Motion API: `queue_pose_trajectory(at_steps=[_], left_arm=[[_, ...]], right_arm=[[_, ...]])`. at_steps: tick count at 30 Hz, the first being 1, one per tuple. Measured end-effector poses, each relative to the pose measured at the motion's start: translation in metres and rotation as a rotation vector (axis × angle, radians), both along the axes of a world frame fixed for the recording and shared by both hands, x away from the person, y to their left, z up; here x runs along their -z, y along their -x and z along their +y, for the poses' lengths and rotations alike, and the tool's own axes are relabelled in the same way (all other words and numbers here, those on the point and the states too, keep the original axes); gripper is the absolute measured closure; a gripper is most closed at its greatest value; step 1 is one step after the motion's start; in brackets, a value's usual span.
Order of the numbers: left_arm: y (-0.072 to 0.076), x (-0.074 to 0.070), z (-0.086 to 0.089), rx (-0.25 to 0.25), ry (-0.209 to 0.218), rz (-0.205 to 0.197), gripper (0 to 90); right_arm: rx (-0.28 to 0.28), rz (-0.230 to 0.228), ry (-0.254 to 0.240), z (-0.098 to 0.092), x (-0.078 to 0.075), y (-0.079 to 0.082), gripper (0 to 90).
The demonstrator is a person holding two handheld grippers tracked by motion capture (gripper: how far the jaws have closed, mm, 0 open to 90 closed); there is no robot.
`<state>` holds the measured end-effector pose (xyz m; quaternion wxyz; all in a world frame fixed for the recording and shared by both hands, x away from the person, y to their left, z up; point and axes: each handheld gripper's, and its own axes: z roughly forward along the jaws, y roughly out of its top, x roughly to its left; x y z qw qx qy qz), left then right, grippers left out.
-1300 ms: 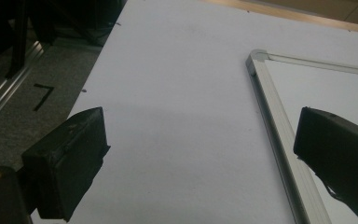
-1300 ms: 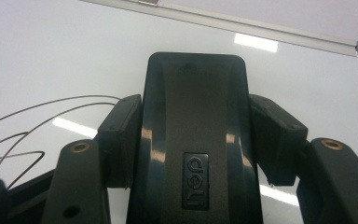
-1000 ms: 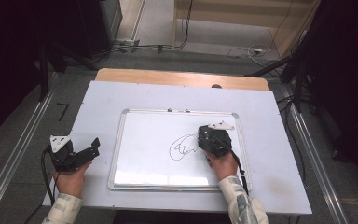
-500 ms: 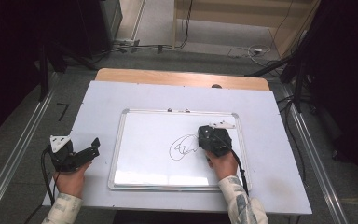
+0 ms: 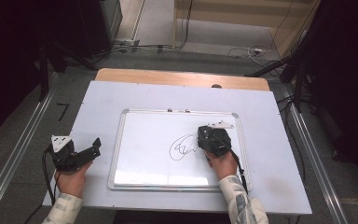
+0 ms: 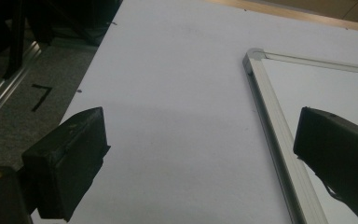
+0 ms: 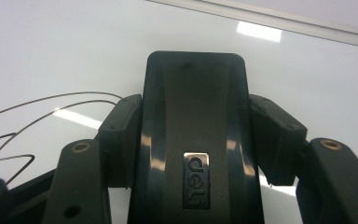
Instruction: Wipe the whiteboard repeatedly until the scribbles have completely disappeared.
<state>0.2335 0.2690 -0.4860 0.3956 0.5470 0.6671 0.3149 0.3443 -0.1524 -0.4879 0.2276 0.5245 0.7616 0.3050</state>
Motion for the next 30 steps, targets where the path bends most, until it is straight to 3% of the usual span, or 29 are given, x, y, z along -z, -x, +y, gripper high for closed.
queue_pose_trajectory(at_steps=[30], left_arm=[[-0.001,0.0,-0.001,0.002,0.003,-0.001,3.3]], right_arm=[[-0.026,0.004,-0.005,0.019,0.001,-0.004,38.8]])
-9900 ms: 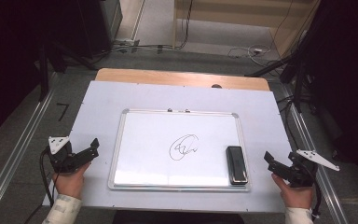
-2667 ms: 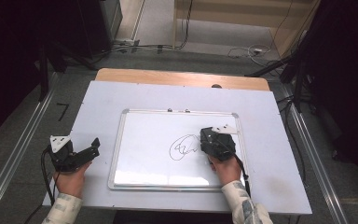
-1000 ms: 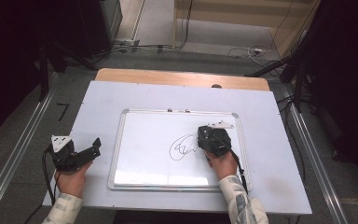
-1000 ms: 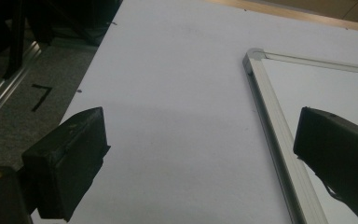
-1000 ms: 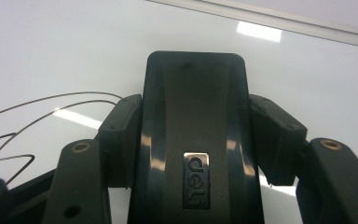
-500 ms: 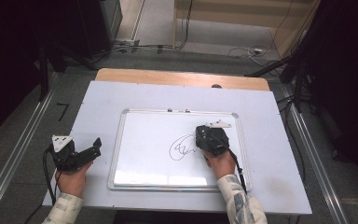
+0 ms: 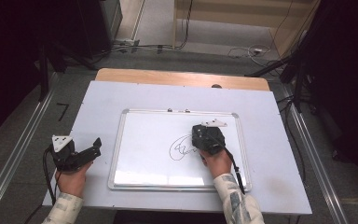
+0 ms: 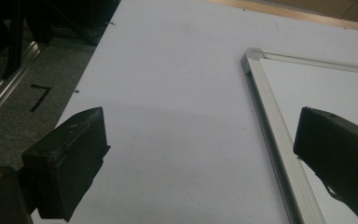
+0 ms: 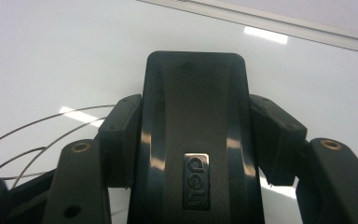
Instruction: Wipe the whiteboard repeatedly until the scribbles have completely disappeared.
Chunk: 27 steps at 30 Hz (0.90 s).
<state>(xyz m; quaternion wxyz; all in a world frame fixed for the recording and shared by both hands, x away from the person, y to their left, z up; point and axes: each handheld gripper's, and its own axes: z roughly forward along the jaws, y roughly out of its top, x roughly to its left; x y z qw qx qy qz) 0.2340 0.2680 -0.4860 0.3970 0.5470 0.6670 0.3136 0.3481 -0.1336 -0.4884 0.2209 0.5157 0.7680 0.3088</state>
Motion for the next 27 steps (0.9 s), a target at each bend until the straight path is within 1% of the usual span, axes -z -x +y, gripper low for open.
queue_pose_trajectory(at_steps=[27], left_arm=[[0.0,0.0,0.001,-0.001,0.001,0.001,3.3]], right_arm=[[-0.032,-0.004,-0.001,0.024,0.001,-0.001,38.8]])
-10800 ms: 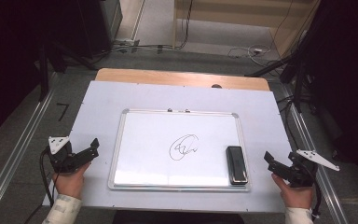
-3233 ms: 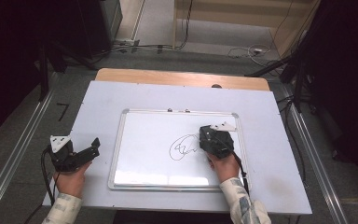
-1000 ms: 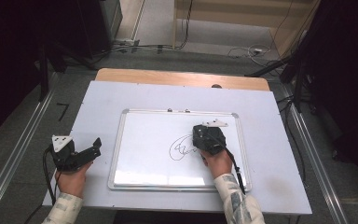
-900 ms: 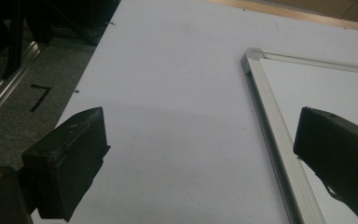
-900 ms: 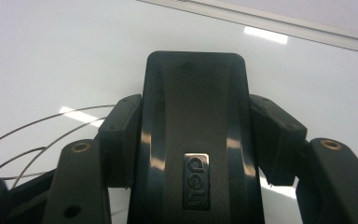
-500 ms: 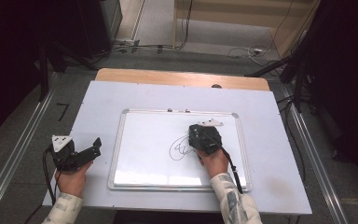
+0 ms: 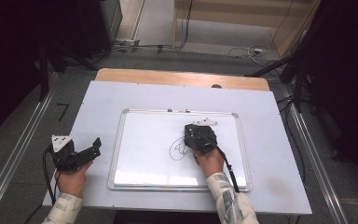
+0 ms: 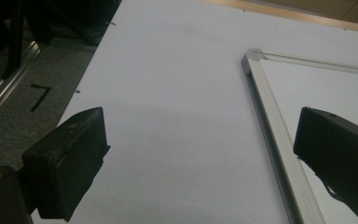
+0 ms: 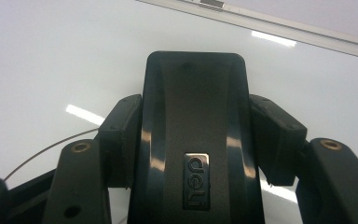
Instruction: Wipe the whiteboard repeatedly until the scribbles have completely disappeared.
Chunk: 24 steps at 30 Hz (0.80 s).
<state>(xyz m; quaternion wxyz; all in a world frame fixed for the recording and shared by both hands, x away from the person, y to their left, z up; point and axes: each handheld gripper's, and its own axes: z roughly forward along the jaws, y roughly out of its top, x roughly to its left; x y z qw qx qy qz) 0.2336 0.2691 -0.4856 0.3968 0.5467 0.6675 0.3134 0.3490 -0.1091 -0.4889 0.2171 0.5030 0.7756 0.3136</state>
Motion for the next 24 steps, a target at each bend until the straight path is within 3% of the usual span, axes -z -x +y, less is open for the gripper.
queue_pose_trajectory(at_steps=[9,24], left_arm=[[0.001,0.0,0.001,-0.005,0.003,-0.002,3.3],[0.002,0.0,0.002,-0.006,0.002,0.001,3.2]], right_arm=[[-0.006,0.005,0.0,0.001,0.0,-0.001,38.6],[0.037,0.007,0.005,-0.017,-0.001,-0.01,38.6]])
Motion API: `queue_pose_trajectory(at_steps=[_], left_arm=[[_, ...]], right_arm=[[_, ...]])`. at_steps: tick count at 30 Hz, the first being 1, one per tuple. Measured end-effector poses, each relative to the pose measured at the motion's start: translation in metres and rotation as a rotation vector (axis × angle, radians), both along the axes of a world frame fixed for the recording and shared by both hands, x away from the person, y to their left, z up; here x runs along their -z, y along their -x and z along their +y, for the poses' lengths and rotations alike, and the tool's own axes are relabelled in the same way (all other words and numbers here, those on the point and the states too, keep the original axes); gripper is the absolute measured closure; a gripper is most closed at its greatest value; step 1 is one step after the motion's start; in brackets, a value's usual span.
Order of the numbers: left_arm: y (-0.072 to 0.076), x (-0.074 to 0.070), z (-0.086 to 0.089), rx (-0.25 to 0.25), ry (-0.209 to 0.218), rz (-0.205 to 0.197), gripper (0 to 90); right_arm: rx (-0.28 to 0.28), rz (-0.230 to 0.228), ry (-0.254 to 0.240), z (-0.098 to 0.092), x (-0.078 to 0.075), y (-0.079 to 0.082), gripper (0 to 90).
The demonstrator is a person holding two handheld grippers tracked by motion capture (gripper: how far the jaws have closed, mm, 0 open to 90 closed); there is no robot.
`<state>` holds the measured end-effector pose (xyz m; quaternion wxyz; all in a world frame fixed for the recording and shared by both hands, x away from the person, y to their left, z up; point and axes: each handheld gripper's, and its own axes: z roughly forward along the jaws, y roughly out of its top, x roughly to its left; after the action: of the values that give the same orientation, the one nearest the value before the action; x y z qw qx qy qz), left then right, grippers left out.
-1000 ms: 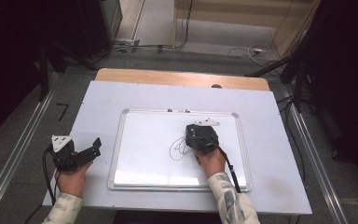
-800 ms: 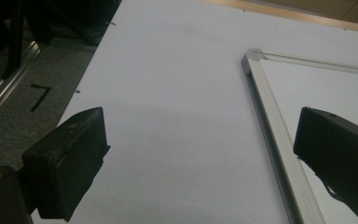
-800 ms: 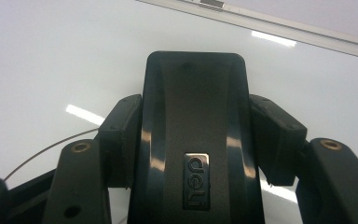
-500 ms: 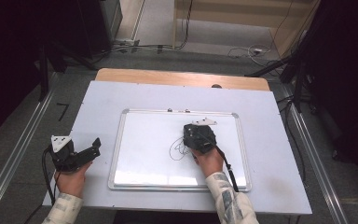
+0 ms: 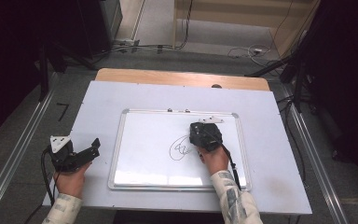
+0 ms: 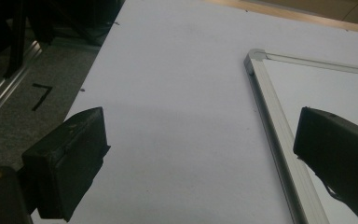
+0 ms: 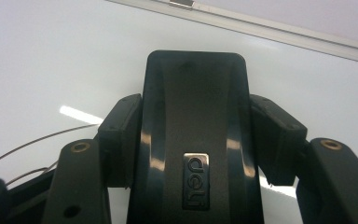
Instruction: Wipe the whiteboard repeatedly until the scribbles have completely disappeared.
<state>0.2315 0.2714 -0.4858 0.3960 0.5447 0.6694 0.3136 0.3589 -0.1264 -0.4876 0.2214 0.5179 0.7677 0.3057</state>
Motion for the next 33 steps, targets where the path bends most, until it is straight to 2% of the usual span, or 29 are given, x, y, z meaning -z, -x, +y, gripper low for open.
queue_pose_trajectory(at_steps=[8,16,33], left_arm=[[-0.001,0.0,-0.002,0.003,-0.001,0.0,3.3],[-0.001,0.0,-0.002,0.002,-0.001,0.001,3.3],[-0.001,0.0,-0.003,0.003,-0.002,-0.002,3.2]], right_arm=[[0.012,-0.008,-0.002,0.005,0.0,-0.004,38.7],[0.0,-0.01,-0.002,0.011,0.001,-0.005,38.7],[-0.062,-0.01,0.003,0.035,0.001,0.006,38.7]])
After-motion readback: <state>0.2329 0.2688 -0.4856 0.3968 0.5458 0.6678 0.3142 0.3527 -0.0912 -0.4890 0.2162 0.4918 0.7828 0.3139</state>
